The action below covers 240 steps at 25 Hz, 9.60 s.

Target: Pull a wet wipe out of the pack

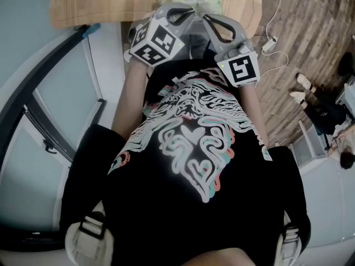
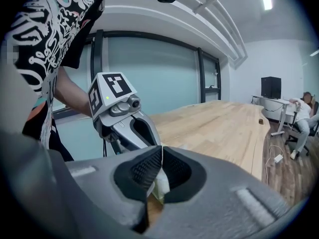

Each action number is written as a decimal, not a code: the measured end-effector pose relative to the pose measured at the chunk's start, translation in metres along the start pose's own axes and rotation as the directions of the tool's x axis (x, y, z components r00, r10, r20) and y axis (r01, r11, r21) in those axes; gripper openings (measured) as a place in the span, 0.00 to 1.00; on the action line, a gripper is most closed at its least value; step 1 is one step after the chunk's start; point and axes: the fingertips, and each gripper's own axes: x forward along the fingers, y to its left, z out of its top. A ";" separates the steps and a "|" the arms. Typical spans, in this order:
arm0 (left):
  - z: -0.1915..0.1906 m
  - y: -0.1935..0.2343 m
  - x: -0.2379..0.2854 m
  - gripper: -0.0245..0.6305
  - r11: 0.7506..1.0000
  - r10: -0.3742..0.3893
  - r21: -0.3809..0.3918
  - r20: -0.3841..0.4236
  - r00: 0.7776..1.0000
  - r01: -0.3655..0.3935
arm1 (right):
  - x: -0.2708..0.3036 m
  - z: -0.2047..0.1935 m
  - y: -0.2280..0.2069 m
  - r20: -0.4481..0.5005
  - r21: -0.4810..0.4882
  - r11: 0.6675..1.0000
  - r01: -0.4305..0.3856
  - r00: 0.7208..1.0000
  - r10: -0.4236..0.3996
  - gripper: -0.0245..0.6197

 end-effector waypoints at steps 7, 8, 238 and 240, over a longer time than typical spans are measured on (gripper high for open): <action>-0.001 0.001 -0.001 0.04 1.000 -0.003 -0.028 0.005 1.000 0.003 | 0.005 0.001 0.004 -0.013 -0.018 1.000 -0.021 1.000 0.021 0.05; -0.001 0.001 -0.001 0.04 1.000 -0.003 -0.031 0.005 1.000 0.003 | 0.006 0.001 0.005 -0.016 -0.019 1.000 -0.025 1.000 0.025 0.05; 0.029 0.059 -0.124 0.03 0.926 0.293 -0.302 0.206 0.934 -0.224 | 0.028 0.011 0.007 -0.087 -0.122 0.990 -0.074 0.994 0.064 0.04; 0.026 0.064 -0.126 0.03 0.912 0.319 -0.334 0.217 0.923 -0.237 | 0.028 0.011 0.007 -0.087 -0.119 0.990 -0.072 0.994 0.062 0.04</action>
